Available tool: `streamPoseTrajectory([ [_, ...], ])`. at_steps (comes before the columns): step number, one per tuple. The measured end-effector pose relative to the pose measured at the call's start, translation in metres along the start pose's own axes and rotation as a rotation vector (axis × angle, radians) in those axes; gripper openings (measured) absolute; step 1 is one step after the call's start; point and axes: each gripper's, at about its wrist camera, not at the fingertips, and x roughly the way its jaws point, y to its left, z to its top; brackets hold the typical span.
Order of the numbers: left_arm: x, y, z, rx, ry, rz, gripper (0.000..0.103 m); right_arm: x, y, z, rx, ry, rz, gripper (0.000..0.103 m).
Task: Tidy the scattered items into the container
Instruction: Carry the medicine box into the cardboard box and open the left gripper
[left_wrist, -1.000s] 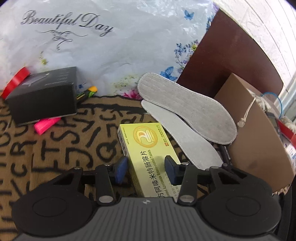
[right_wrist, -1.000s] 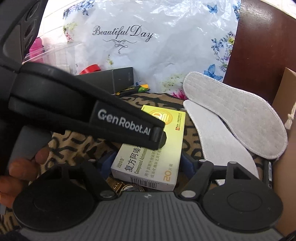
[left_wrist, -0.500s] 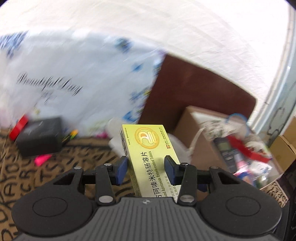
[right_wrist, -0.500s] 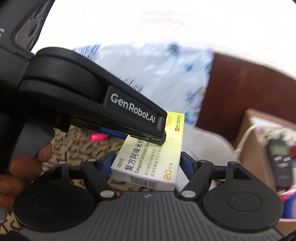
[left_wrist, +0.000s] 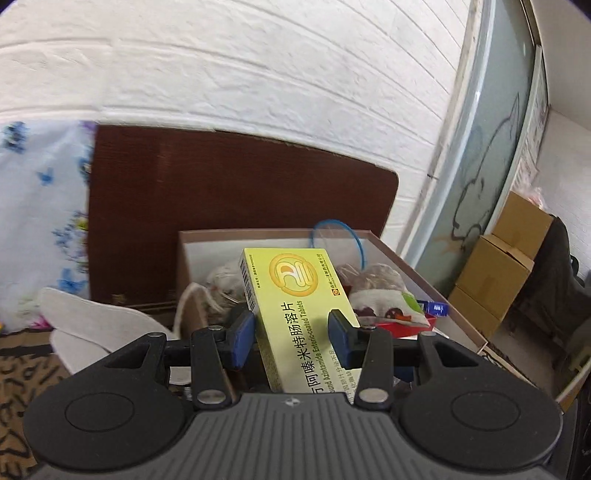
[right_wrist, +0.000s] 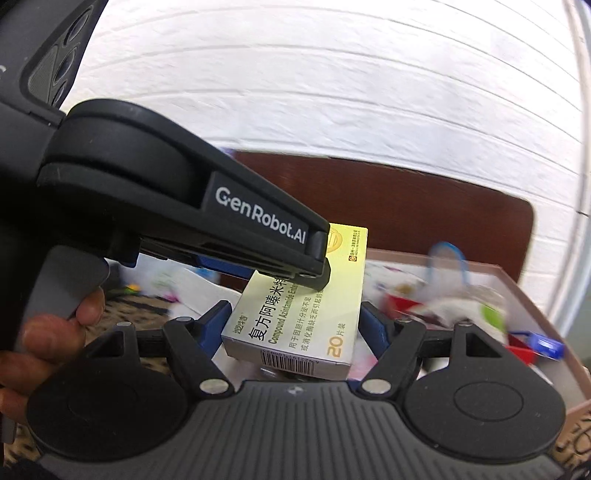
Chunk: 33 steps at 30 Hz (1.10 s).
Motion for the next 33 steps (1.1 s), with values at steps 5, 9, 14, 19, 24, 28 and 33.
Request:
streamPoseTrajectory([
  [5, 0.016, 0.004, -0.014, -0.016, 0.055, -0.003, 0.079, 0.01, -0.014, -0.018, -0.039, 0.04, -0.033, 0.078],
  [9, 0.006, 0.006, -0.016, 0.006, 0.027, -0.001, 0.082, 0.007, -0.014, -0.024, -0.027, 0.029, -0.036, 0.085],
  [14, -0.005, 0.012, -0.017, -0.026, 0.009, 0.019, 0.086, -0.004, -0.014, -0.027, 0.022, 0.012, -0.04, 0.085],
  [19, -0.01, 0.016, -0.02, -0.063, 0.019, 0.032, 0.086, -0.013, -0.018, -0.023, 0.023, -0.021, -0.045, 0.055],
  [24, -0.014, 0.014, -0.024, -0.057, 0.016, 0.057, 0.093, -0.015, -0.01, -0.021, 0.004, 0.002, -0.035, 0.037],
  [28, -0.016, 0.013, -0.024, -0.041, 0.017, 0.082, 0.095, -0.014, -0.01, -0.022, -0.008, 0.004, -0.042, 0.037],
  [33, -0.022, 0.016, -0.025, -0.048, 0.016, 0.097, 0.095, -0.014, -0.009, -0.021, -0.024, 0.008, -0.056, 0.038],
])
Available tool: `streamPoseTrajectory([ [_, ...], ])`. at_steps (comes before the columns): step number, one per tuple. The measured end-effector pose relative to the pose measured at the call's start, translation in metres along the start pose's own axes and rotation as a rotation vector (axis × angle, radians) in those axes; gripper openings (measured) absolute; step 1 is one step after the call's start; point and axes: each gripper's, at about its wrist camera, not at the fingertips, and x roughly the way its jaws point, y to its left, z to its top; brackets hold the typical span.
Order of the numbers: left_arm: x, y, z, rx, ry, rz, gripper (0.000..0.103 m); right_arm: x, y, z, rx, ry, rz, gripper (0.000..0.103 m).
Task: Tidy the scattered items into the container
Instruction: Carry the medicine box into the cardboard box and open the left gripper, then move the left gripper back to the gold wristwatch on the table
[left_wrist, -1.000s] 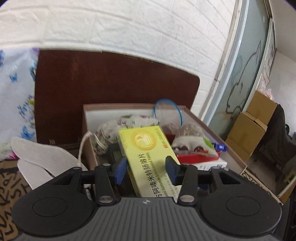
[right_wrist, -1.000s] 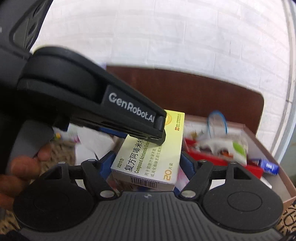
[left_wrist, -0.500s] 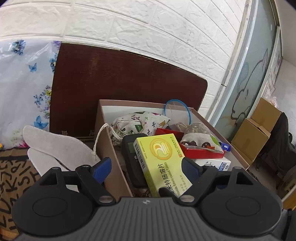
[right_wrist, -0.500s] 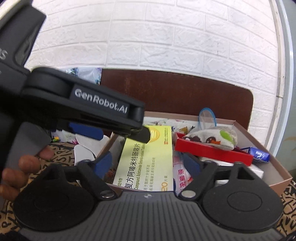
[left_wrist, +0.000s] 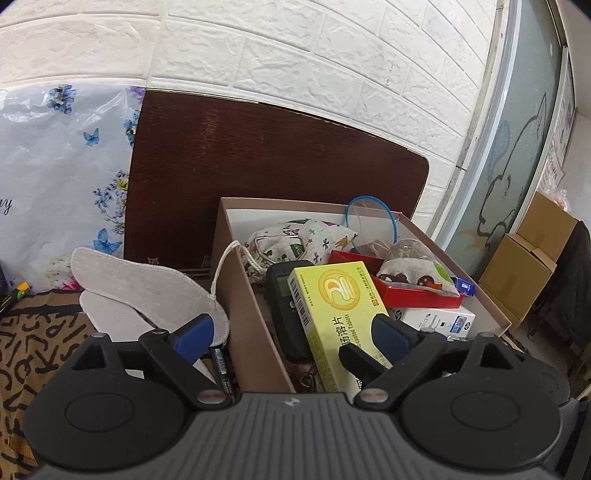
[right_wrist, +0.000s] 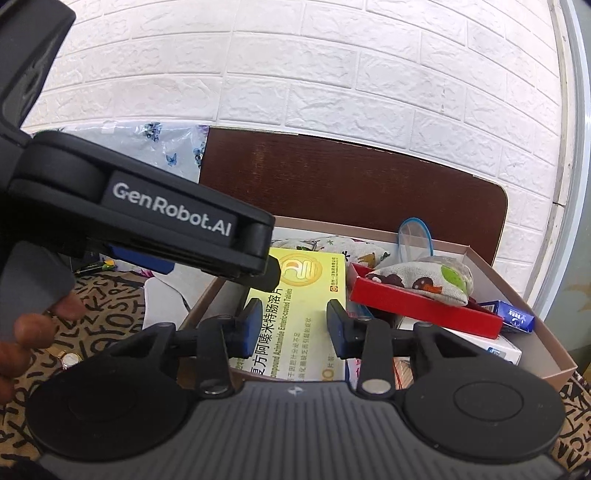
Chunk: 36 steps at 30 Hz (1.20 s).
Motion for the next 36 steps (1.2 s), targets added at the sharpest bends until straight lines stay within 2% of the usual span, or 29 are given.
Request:
streamPoseTrajectory([
  [2, -0.003, 0.001, -0.001, -0.002, 0.003, 0.003, 0.095, -0.001, 0.001, 0.002, -0.001, 0.007, -0.001, 0.039],
  [5, -0.009, 0.003, -0.003, -0.004, 0.006, 0.009, 0.095, -0.003, 0.001, 0.003, 0.021, 0.022, 0.022, 0.051],
  [7, -0.015, 0.005, -0.004, -0.008, 0.005, 0.01, 0.095, -0.005, 0.004, 0.004, 0.02, 0.025, 0.029, 0.056],
  [9, -0.023, 0.007, -0.006, -0.017, 0.002, 0.011, 0.095, -0.01, 0.009, 0.006, 0.002, 0.017, 0.032, 0.073],
  [11, -0.034, 0.011, -0.01, -0.026, 0.0, 0.013, 0.095, -0.017, 0.014, 0.009, -0.017, -0.005, 0.034, 0.081],
  [14, -0.056, 0.019, -0.023, -0.049, -0.017, 0.02, 0.096, -0.027, 0.022, 0.013, -0.039, -0.028, 0.057, 0.082],
  [17, -0.083, 0.034, -0.041, -0.107, -0.052, 0.041, 0.096, -0.036, 0.034, 0.015, -0.069, -0.034, 0.102, 0.087],
  [20, -0.107, 0.055, -0.062, -0.184, -0.067, 0.062, 0.097, -0.046, 0.055, 0.011, -0.119, -0.041, 0.173, 0.087],
  [23, -0.121, 0.081, -0.082, -0.256, -0.044, 0.083, 0.097, -0.049, 0.083, 0.004, -0.184, -0.034, 0.239, 0.087],
  [26, -0.126, 0.104, -0.098, -0.316, -0.017, 0.147, 0.097, -0.049, 0.106, -0.006, -0.215, -0.001, 0.307, 0.087],
  [31, -0.114, 0.134, -0.108, -0.393, 0.019, 0.159, 0.095, -0.034, 0.134, -0.027, -0.251, 0.075, 0.383, 0.083],
  [33, -0.103, 0.138, -0.109, -0.393, 0.037, 0.159, 0.094, -0.025, 0.139, -0.034, -0.262, 0.105, 0.402, 0.075],
  [36, -0.092, 0.148, -0.11, -0.391, 0.048, 0.209, 0.093, -0.008, 0.143, -0.039, -0.262, 0.143, 0.414, 0.071],
])
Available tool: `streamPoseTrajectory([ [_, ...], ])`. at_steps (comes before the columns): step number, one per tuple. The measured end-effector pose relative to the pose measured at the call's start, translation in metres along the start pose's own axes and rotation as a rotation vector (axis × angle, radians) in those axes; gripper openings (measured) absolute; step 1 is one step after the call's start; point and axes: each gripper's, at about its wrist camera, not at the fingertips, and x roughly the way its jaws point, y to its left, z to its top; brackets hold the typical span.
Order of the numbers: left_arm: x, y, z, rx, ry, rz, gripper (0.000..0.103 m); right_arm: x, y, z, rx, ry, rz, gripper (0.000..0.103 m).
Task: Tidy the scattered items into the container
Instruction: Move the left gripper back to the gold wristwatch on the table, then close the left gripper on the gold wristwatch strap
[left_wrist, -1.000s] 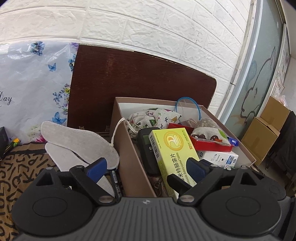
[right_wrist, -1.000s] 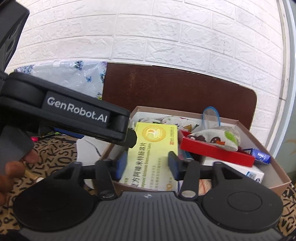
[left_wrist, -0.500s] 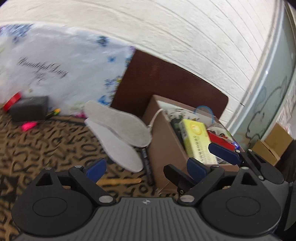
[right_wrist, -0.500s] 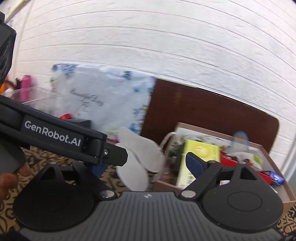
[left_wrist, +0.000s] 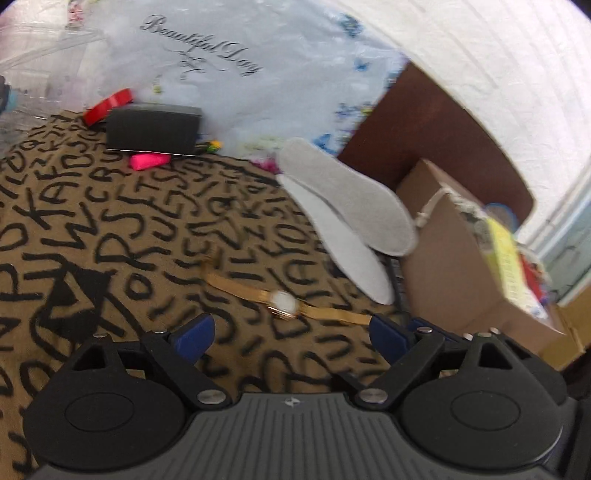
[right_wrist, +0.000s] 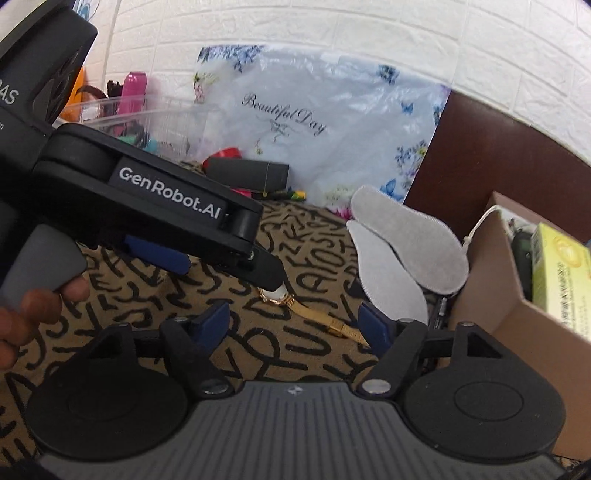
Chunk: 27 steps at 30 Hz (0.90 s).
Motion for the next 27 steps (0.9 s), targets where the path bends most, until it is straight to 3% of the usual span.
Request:
streamPoseTrajectory([
  [6, 0.019, 0.021, 0.015, -0.021, -0.005, 0.055, 0.089, 0.019, -0.011, 0.0, 0.011, 0.022, 0.026, 0.067],
  [15, 0.045, 0.026, 0.033, 0.054, -0.02, 0.086, 0.068, 0.06, -0.013, 0.002, -0.008, 0.064, 0.107, 0.06],
  [18, 0.05, 0.027, 0.036, 0.087, -0.022, 0.093, 0.054, 0.071, -0.016, 0.003, -0.004, 0.07, 0.126, 0.06],
  [20, 0.052, 0.027, 0.036, 0.1, -0.017, 0.098, 0.03, 0.077, -0.019, 0.004, 0.013, 0.072, 0.145, 0.059],
  [21, 0.052, 0.027, 0.036, 0.102, -0.01, 0.101, 0.026, 0.079, -0.021, 0.004, 0.022, 0.075, 0.154, 0.056],
  [24, 0.047, 0.027, 0.033, 0.119, -0.003, 0.082, 0.024, 0.082, -0.024, 0.005, 0.045, 0.096, 0.211, 0.039],
  [27, 0.045, 0.028, 0.027, 0.126, -0.014, 0.073, 0.028, 0.079, -0.02, 0.006, 0.002, 0.108, 0.228, 0.037],
])
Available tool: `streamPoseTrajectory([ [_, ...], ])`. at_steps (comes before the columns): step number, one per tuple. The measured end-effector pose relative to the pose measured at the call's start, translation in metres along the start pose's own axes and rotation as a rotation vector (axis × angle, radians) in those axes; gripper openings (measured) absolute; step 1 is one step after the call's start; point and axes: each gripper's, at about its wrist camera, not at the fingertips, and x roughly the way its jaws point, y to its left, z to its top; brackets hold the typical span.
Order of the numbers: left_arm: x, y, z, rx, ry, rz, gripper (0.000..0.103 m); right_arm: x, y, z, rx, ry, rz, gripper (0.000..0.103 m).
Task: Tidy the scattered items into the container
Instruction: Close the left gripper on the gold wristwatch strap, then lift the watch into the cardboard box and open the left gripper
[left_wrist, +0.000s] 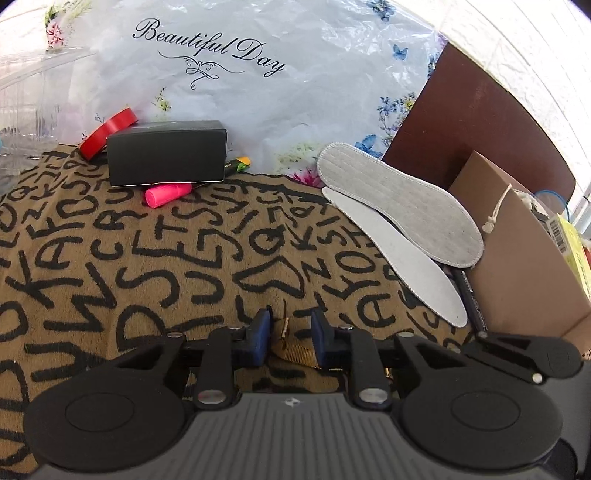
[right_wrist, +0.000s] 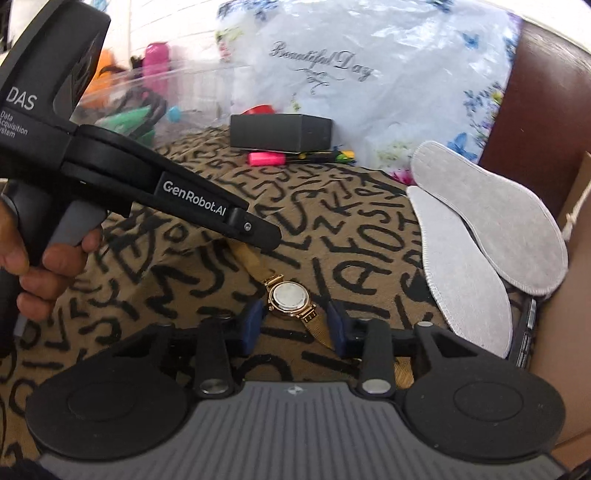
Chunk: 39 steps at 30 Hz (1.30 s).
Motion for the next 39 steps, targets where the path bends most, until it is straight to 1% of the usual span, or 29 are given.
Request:
streamPoseTrajectory([
  [1, 0.001, 0.0, -0.001, 0.003, -0.002, -0.007, 0.03, 0.001, 0.0, 0.001, -0.002, 0.001, 0.002, 0.037],
  [4, 0.002, -0.001, -0.001, 0.006, 0.001, -0.004, 0.028, 0.004, 0.001, 0.001, 0.002, -0.004, -0.003, 0.038],
  [5, 0.001, -0.001, 0.0, 0.002, 0.007, -0.007, 0.019, 0.004, 0.002, 0.001, 0.0, -0.004, -0.008, 0.037],
  [6, 0.002, -0.001, 0.001, -0.007, 0.016, -0.007, 0.013, 0.004, 0.002, 0.002, 0.001, -0.003, -0.01, 0.032],
  [7, 0.001, 0.0, 0.002, -0.014, 0.02, -0.004, 0.009, 0.003, 0.003, 0.002, 0.005, -0.001, -0.008, 0.03],
  [8, -0.001, 0.001, 0.002, -0.025, 0.022, -0.007, 0.007, 0.002, 0.005, 0.003, 0.004, 0.001, -0.009, 0.027],
  [11, -0.009, -0.001, 0.001, -0.048, 0.031, -0.048, 0.007, -0.004, 0.012, 0.001, -0.01, 0.004, -0.012, 0.027],
  [15, -0.025, -0.015, -0.003, -0.02, 0.03, -0.085, 0.006, -0.018, 0.015, -0.004, 0.023, -0.013, -0.001, 0.026],
  [17, -0.034, -0.024, -0.003, -0.013, 0.023, -0.103, 0.006, -0.029, 0.019, -0.005, 0.026, -0.038, -0.001, 0.027],
  [22, -0.062, -0.047, 0.003, 0.022, -0.032, -0.148, 0.006, -0.066, 0.022, -0.005, 0.042, -0.115, -0.029, 0.026],
  [26, -0.086, -0.074, 0.015, 0.068, -0.098, -0.191, 0.006, -0.101, 0.018, 0.0, 0.065, -0.198, -0.071, 0.026],
  [32, -0.111, -0.128, 0.043, 0.155, -0.192, -0.268, 0.006, -0.157, 0.001, 0.01, 0.073, -0.339, -0.158, 0.026],
  [35, -0.118, -0.161, 0.059, 0.193, -0.223, -0.32, 0.006, -0.184, -0.014, 0.012, 0.085, -0.403, -0.216, 0.026],
  [39, -0.117, -0.21, 0.075, 0.263, -0.243, -0.384, 0.006, -0.211, -0.04, 0.012, 0.082, -0.448, -0.298, 0.026],
])
